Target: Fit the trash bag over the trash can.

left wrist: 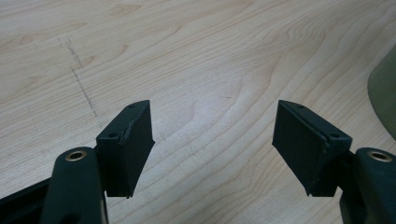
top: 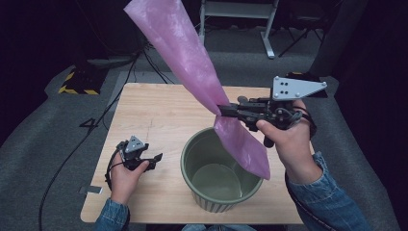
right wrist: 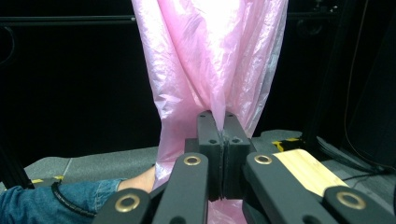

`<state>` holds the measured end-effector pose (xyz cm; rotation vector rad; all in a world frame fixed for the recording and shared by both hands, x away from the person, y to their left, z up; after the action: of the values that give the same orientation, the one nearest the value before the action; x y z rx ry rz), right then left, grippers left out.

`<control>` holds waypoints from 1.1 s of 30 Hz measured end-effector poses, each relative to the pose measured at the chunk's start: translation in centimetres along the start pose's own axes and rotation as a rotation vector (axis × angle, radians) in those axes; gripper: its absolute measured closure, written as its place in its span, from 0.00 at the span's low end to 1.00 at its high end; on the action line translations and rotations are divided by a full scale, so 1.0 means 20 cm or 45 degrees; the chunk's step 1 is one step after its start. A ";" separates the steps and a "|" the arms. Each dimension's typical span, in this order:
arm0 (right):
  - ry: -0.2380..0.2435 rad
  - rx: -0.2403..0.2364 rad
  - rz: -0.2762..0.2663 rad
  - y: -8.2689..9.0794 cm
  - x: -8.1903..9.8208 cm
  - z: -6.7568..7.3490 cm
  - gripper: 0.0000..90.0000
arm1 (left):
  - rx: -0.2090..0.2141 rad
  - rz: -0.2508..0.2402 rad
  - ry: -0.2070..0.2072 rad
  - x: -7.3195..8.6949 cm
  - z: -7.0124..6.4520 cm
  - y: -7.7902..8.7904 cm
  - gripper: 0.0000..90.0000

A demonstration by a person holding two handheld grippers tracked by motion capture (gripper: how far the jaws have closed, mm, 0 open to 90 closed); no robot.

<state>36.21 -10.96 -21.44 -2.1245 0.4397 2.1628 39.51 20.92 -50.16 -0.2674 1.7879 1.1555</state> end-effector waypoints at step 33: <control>-0.027 -0.075 -0.114 -0.17 0.08 0.03 1.00 | 0.021 0.024 -0.019 0.00 -0.02 -0.05 0.32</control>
<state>36.45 -7.86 -23.49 -2.1057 0.2773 2.1724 39.91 20.15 -50.58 -0.2321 1.7891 1.1529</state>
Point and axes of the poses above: each handheld gripper's, and its own axes: y roughly backward along the jaws, x roughly out of its underside, z roughly to its left, the point moved 4 cm from there along -y, roughly forward along the jaws, and after that the axes turned 2 degrees about x, right-handed, at the moved point
